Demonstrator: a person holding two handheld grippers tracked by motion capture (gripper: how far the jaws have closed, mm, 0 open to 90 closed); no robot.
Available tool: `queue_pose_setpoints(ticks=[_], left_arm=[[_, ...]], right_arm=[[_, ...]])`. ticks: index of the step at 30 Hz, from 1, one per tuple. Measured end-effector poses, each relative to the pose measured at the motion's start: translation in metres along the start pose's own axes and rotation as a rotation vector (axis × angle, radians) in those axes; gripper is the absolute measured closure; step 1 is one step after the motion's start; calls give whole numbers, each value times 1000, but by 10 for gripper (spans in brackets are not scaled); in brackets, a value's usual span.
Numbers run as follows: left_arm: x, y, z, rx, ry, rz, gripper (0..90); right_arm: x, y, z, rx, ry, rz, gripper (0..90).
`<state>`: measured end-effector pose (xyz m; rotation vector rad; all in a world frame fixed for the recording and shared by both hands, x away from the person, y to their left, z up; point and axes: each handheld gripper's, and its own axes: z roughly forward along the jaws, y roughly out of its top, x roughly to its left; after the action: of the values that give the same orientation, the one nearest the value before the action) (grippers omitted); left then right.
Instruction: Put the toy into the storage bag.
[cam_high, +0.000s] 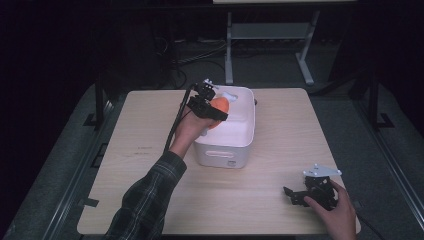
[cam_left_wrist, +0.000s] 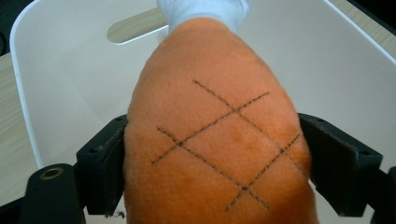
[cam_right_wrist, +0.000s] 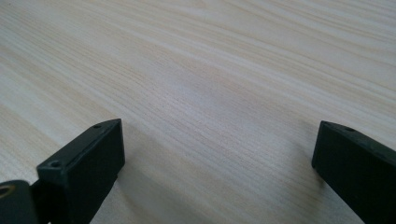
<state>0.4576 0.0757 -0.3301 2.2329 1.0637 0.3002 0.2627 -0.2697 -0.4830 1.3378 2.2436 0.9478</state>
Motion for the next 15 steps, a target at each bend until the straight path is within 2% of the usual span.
queue_pose_setpoints(ticks=[10,15], left_arm=[[3,0,-4,-16,12,-6,143],[6,-1,-12,-27,10,-4,144]], right_arm=[[0,0,0,0,0,-1,19],[0,0,0,-2,-1,-4,18]])
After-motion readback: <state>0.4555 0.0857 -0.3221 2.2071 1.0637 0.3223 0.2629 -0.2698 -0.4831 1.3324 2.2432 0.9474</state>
